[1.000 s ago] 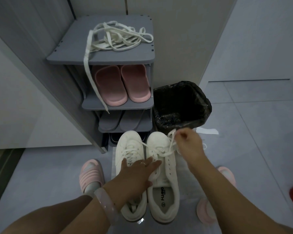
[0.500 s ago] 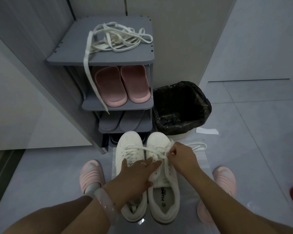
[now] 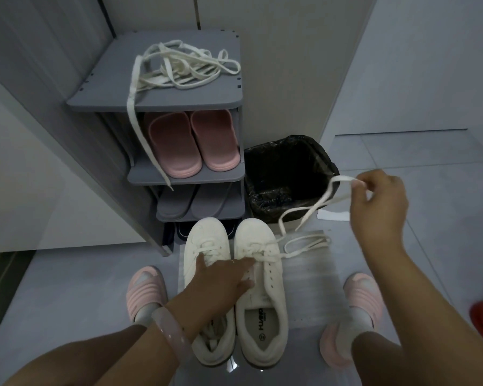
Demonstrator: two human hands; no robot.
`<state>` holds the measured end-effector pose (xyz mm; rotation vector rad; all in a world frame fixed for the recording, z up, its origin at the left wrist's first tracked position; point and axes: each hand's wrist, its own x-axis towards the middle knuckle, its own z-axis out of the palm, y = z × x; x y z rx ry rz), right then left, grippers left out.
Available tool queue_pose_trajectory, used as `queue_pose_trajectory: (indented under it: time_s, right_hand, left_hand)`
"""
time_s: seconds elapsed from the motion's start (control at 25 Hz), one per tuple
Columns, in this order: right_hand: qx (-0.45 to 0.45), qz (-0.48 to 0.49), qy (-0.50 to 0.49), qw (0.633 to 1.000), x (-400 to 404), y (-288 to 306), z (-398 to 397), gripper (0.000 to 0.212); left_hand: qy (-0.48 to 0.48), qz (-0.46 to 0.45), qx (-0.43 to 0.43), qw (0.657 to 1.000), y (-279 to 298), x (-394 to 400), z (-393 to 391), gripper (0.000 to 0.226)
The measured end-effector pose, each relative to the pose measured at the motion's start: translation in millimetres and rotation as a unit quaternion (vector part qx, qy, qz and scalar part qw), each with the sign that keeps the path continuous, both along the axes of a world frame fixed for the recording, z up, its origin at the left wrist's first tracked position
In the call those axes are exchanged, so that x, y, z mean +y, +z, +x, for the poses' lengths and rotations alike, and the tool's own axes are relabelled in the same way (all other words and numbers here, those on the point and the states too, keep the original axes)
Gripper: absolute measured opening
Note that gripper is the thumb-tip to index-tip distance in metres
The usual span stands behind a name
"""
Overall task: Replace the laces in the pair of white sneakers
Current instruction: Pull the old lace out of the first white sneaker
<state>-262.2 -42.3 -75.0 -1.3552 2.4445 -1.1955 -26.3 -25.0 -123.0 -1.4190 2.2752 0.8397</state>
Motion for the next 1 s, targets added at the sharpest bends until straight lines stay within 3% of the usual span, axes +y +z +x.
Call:
queue_pose_trajectory:
  time_s: [0.08,0.12,0.24,0.36,0.44,0.52,0.68,0.84,0.92,1.0]
  right_hand:
    - [0.024,0.118,0.050,0.991,4.7,-0.1,-7.4,0.016]
    - [0.065,0.211,0.101,0.970,9.3,-5.8,-5.9,0.017]
    - [0.138,0.418,0.228,0.869,26.4,-21.8,11.7,0.037]
    - [0.010,0.428,0.339,0.837,42.9,-39.7,32.1,0.083]
    - [-0.016,0.433,0.405,0.805,51.2,-53.1,46.5,0.091]
    - [0.030,0.445,0.441,0.778,56.9,-67.0,53.3,0.091]
    - [0.102,0.427,0.449,0.778,58.5,-71.5,59.1,0.090]
    - [0.164,0.405,0.435,0.787,62.8,-64.4,62.9,0.082]
    - [0.171,0.407,0.438,0.783,65.0,-62.3,62.5,0.078]
    - [0.166,0.422,0.446,0.772,65.7,-62.7,63.4,0.075]
  left_hand:
    - [0.047,-0.105,0.025,0.993,-4.7,-5.7,-7.5,0.036]
    - [0.069,-0.137,0.038,0.987,-8.2,-8.3,-12.4,0.031]
    - [0.124,-0.143,0.056,0.980,-17.9,-11.5,-26.6,0.025]
    - [0.163,-0.134,0.046,0.976,-23.7,-12.5,-36.1,0.024]
    - [0.189,-0.106,0.069,0.974,-25.1,-16.2,-37.4,0.021]
    - [0.198,-0.064,0.091,0.974,-25.8,-20.8,-36.8,0.018]
    - [0.166,-0.030,0.060,0.984,-25.9,-25.2,-36.5,0.006]
    - [0.147,-0.052,0.054,0.986,-28.6,-26.3,-38.7,0.017]
    - [0.170,-0.063,0.096,0.979,-32.4,-27.3,-38.0,0.015]
    - [0.200,-0.040,0.130,0.970,-31.9,-30.4,-37.1,0.028]
